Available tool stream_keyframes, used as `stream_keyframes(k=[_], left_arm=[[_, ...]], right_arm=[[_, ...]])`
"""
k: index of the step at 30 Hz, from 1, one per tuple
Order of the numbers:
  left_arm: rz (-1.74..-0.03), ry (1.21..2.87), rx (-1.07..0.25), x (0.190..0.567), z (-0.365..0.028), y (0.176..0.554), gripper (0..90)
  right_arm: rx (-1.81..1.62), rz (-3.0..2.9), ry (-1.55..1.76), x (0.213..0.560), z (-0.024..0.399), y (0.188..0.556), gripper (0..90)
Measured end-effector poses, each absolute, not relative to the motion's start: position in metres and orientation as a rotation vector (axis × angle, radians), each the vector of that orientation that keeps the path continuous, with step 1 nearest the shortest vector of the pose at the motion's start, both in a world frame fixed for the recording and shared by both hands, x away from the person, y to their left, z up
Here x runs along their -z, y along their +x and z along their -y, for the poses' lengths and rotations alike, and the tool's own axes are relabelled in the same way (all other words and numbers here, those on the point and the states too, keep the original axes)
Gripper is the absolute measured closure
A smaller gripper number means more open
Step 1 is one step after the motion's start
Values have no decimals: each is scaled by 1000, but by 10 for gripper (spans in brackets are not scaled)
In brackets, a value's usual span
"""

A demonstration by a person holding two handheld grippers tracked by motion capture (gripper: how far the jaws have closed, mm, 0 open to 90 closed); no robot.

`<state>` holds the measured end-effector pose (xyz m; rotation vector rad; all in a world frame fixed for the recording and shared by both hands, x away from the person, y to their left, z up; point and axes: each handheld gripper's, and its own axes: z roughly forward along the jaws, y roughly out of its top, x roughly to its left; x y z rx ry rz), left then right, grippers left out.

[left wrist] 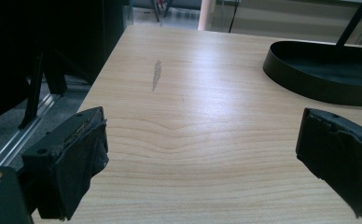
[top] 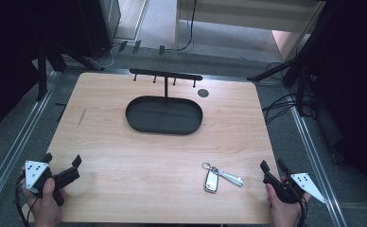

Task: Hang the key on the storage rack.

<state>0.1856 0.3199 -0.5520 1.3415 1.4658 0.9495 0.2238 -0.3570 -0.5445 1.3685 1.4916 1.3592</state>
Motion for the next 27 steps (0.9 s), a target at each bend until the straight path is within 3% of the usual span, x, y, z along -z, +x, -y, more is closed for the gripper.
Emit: stream_keyframes(k=[6, 10, 14, 18, 27], left_arm=[[-1471, 1345, -949, 552, -320, 186, 22], [-1470, 1345, -948, 552, -320, 186, 22], [-1472, 1344, -940, 552, -320, 186, 22], [-1470, 1343, -937, 552, -321, 186, 22], [-1465, 1354, -940, 552, -320, 187, 23]], right_arm=[[-1319, -1563, 1324, 528, 353, 228, 447], [-1257, -1667, 1270, 514, 344, 232, 469], [-1086, -1934, 1177, 495, 314, 247, 528], [-889, -2164, 1068, 484, 283, 260, 531], [-583, -2649, 890, 477, 225, 287, 718]])
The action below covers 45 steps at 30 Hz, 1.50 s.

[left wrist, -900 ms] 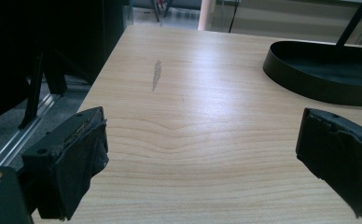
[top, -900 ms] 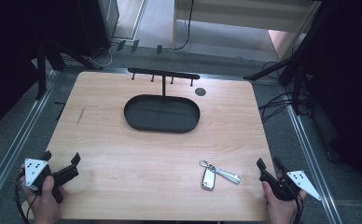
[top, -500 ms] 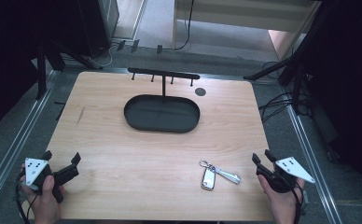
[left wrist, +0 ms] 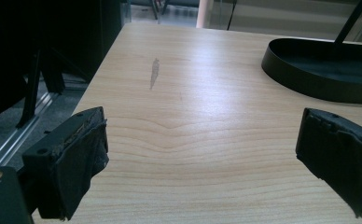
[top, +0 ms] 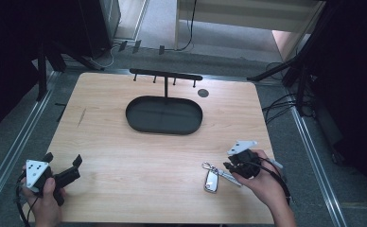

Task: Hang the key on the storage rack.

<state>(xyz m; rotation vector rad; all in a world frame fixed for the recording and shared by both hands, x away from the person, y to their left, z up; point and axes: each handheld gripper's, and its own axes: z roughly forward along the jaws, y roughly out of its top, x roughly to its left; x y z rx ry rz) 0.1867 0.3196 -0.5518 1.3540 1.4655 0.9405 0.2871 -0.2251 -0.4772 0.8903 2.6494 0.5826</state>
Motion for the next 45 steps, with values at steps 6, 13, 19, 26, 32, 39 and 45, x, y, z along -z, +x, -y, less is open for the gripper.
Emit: stream_keyframes(k=[6, 13, 19, 26, 32, 39, 45], left_arm=[[-1464, 1355, -938, 552, -320, 187, 23], [-1455, 1354, -934, 552, -320, 186, 23], [-1457, 1361, -935, 552, -320, 186, 23], [-1456, 1360, -941, 552, -319, 187, 23], [-1456, 1360, -940, 552, -319, 187, 23], [-1455, 1362, -940, 552, -319, 187, 23], [-1455, 1363, -937, 552, -320, 186, 23]], right_arm=[[-356, -2807, 821, 474, 196, 304, 781], [-138, -2946, 869, 480, 195, 309, 749], [-49, -2970, 898, 485, 211, 304, 704], [-43, -2975, 935, 487, 231, 296, 663], [6, -2971, 914, 499, 241, 290, 682], [-71, -2959, 891, 493, 240, 292, 746], [-222, -2894, 852, 477, 236, 294, 749]])
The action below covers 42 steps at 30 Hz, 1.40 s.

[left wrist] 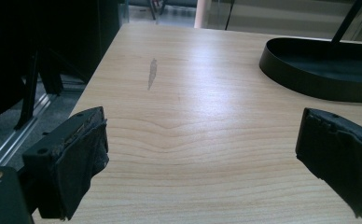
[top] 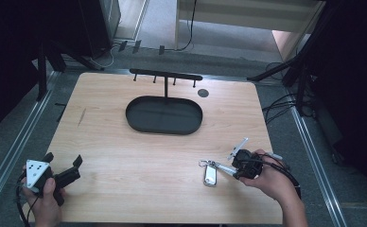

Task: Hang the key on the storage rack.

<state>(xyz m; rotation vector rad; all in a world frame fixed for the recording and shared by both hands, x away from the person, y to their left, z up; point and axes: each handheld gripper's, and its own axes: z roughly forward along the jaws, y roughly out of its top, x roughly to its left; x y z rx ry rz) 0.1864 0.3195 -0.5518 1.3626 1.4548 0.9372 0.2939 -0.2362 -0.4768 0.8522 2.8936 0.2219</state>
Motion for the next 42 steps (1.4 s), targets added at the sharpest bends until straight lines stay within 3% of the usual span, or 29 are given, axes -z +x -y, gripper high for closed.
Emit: stream_keyframes(k=[11, 33, 42], left_arm=[[-1456, 1362, -936, 552, -320, 186, 23], [-1457, 1362, -935, 552, -320, 186, 23], [-1457, 1362, -933, 552, -320, 186, 23]], right_arm=[[-567, -2700, 744, 442, 226, 298, 751], [-1178, -2373, 760, 419, 225, 305, 758], [-1386, -2267, 754, 415, 204, 318, 758]])
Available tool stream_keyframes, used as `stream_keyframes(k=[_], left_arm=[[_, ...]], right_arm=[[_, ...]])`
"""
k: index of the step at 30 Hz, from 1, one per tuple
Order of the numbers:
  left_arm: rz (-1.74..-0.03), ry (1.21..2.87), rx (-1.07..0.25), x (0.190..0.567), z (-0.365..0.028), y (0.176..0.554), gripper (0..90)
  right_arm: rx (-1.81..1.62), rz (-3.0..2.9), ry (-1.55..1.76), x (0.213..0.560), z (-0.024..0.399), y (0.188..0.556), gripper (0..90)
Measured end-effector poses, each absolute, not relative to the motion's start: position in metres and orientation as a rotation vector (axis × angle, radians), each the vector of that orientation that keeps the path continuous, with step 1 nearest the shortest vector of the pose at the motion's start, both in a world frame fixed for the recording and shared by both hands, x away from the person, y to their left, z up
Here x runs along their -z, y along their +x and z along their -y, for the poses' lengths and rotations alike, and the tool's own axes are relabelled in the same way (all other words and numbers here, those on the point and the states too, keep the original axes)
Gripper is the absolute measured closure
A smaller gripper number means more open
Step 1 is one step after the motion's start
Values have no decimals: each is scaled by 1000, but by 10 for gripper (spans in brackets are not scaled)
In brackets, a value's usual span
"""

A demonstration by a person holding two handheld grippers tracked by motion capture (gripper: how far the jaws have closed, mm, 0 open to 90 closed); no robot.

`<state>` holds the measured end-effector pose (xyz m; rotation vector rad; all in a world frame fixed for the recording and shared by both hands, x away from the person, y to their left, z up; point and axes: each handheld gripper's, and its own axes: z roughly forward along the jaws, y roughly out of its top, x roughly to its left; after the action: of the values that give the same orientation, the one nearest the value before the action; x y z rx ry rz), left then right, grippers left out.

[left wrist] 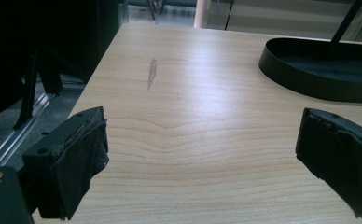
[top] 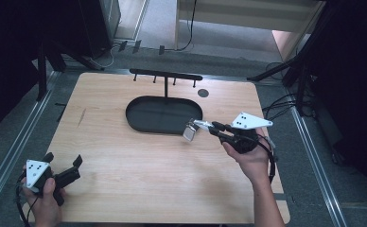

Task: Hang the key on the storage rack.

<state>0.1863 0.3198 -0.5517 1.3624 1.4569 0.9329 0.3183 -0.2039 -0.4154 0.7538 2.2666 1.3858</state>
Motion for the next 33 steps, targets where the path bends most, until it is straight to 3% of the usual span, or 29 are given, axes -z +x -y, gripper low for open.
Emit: stream_keyframes(k=[19, 33], left_arm=[[-1451, 1359, -926, 552, -320, 187, 23], [-1452, 1357, -924, 552, -321, 187, 23]], right_arm=[[-1537, -2158, 748, 399, 165, 359, 759], [-1533, -2133, 798, 393, 167, 409, 759]])
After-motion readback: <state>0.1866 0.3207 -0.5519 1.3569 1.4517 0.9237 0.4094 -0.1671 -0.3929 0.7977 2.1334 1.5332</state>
